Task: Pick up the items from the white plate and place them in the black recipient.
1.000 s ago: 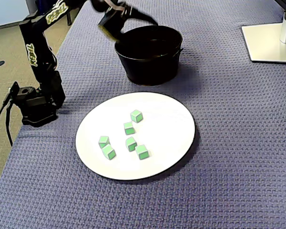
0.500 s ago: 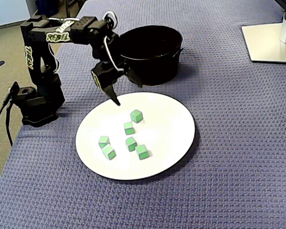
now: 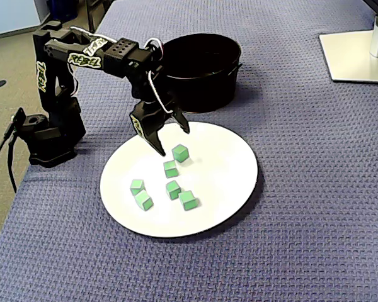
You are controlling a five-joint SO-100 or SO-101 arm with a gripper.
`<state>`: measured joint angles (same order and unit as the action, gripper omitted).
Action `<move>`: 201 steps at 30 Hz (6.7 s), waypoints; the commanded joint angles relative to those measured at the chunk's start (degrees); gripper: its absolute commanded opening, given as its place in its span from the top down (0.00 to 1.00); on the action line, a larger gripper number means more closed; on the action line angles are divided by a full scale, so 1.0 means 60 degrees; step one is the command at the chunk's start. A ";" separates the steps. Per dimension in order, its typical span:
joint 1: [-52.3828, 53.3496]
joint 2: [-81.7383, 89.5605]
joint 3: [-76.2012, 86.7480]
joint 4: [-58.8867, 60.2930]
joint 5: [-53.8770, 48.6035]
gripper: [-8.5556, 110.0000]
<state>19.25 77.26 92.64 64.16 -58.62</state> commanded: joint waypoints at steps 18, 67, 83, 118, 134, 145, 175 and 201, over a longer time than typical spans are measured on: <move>-0.0322 -0.0117 0.1040 -0.1860 -0.0278 0.75; -0.8804 -0.1260 -0.5640 0.0425 0.7896 0.93; -0.7178 0.0615 -0.6035 0.1743 0.5625 0.55; 0.1772 -0.0762 -0.1978 0.2036 0.3267 0.67; 0.1538 -0.2124 -0.2153 0.0557 0.3047 0.73; 0.1479 -0.2080 -0.1963 0.0308 0.3149 0.93; -0.2285 0.5039 -0.6665 0.0732 0.8862 0.93; -0.7866 0.1538 0.0557 -0.4951 0.7676 0.62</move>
<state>-29.53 84.73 96.68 32.52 -8.88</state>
